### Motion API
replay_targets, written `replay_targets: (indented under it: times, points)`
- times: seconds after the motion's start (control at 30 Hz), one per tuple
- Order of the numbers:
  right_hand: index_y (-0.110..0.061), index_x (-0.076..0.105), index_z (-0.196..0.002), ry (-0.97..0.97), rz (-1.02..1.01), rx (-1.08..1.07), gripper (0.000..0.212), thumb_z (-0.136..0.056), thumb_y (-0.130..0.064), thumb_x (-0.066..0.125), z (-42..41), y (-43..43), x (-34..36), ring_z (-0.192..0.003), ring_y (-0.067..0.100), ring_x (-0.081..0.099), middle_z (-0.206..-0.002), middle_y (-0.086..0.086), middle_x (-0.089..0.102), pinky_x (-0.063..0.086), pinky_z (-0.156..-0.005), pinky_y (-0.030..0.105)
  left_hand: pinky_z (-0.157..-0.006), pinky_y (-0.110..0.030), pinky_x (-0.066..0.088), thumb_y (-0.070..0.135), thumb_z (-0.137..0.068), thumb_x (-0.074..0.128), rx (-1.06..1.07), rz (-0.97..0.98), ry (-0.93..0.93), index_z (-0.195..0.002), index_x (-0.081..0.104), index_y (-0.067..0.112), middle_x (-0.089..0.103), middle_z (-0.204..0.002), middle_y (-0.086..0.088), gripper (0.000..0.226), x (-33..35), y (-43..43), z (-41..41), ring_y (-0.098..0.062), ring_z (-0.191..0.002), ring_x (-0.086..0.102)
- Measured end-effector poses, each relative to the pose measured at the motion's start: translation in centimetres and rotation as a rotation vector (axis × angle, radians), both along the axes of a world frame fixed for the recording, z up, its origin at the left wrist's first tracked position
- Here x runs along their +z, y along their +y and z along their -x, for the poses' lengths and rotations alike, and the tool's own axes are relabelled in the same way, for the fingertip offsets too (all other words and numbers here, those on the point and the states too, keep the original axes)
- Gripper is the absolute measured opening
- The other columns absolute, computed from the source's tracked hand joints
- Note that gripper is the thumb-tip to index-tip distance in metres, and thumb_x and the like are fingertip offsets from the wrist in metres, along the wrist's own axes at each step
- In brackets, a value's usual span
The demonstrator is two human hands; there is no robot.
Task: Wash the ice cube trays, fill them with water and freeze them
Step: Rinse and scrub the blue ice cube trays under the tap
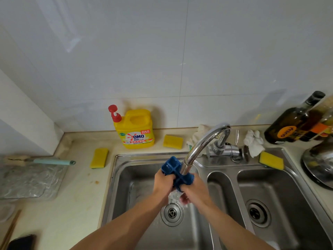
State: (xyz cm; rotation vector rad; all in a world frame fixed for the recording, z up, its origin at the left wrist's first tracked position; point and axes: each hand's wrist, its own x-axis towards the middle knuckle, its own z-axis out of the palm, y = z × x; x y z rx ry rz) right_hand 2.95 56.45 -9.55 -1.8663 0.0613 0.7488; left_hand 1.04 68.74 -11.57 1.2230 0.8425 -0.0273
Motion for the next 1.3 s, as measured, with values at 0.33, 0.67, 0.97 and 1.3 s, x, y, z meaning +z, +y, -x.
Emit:
replay_targets:
  times: [0.33,0.67,0.97,1.3]
  points:
    - [-0.011,0.059,-0.109,0.174,-0.056,-0.053,0.018,-0.097,-0.022,0.066,-0.1,-0.9,-0.8,-0.063,0.026,0.071,-0.093,0.014,0.075,0.057,-0.055,0.032,-0.064,-0.036,0.061,-0.002,-0.091,0.051,-0.024,0.097,0.055,-0.109,0.066,0.006,0.075,-0.098,-0.019,0.024,-0.5,0.3,0.6,-0.032,-0.088,0.074]
    - [-0.007,0.063,-0.103,0.082,0.077,0.04,0.014,-0.092,-0.001,0.056,-0.5,-1.9,-1.0,-0.074,0.025,0.071,-0.092,0.017,0.075,0.06,-0.063,0.035,-0.079,-0.041,0.063,0.008,-0.096,0.052,-0.276,-0.063,0.036,-0.116,0.062,0.017,0.075,-0.105,-0.011,0.024,-0.1,-0.4,0.7,-0.027,-0.096,0.073]
    - [-0.014,0.067,-0.092,-0.013,0.186,0.044,0.013,-0.092,-0.007,0.056,-1.1,-1.7,-1.4,-0.084,0.021,0.071,-0.089,0.007,0.073,0.059,-0.073,0.033,-0.067,-0.025,0.057,0.003,-0.089,0.052,-0.473,-0.072,0.021,-0.111,0.063,0.019,0.075,-0.097,-0.004,0.029,0.3,-0.5,1.1,-0.015,-0.085,0.073]
    - [-0.02,0.063,-0.083,-0.106,0.285,0.158,0.013,-0.094,-0.015,0.057,-1.1,-1.4,-0.9,-0.071,0.01,0.066,-0.082,-0.001,0.069,0.045,-0.057,0.019,-0.066,-0.033,0.047,0.005,-0.089,0.048,-0.266,-0.011,0.182,-0.096,0.061,0.011,0.064,-0.087,-0.013,0.016,-0.1,-0.1,-0.3,-0.025,-0.078,0.059]
